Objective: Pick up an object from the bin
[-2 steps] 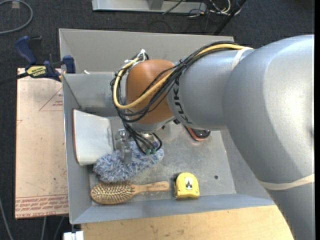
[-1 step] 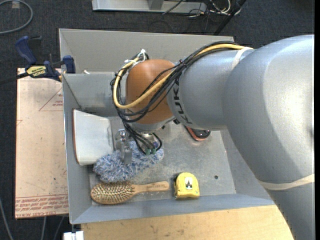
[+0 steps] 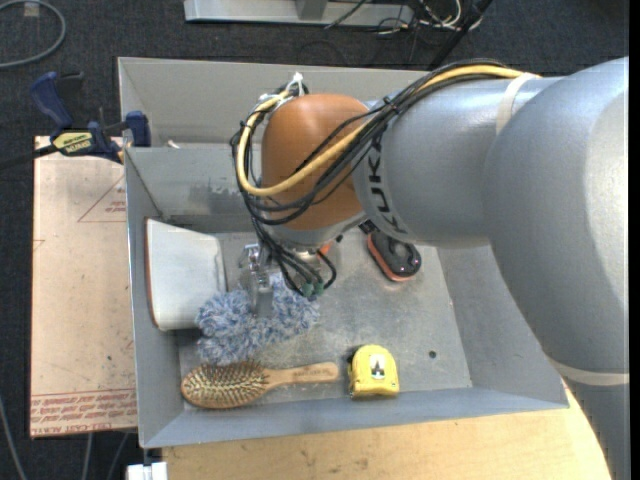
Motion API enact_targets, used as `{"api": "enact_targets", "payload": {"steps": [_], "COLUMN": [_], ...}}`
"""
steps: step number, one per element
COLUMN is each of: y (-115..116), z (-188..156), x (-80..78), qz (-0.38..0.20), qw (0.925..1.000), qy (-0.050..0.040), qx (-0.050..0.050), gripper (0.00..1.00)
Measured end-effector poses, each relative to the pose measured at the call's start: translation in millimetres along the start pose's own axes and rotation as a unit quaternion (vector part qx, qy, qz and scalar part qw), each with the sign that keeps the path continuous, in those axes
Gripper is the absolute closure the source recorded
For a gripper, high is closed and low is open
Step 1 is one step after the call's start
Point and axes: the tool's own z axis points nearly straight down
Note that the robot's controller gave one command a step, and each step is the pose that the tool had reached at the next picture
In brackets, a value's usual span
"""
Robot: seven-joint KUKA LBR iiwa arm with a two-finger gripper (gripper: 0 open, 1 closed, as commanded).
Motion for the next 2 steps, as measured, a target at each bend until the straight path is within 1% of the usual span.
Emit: {"api": "enact_targets", "payload": {"steps": [1,2], "y": [-13,-13], "z": [-54,-91], "x": [-4.1,-4.1], "qz": [-0.001,0.000], "qw": [1.0000,1.0000], "qy": [-0.0024,-0.0065], "qx": [-0.001,-0.001], "gripper": [1.00,1.00]}}
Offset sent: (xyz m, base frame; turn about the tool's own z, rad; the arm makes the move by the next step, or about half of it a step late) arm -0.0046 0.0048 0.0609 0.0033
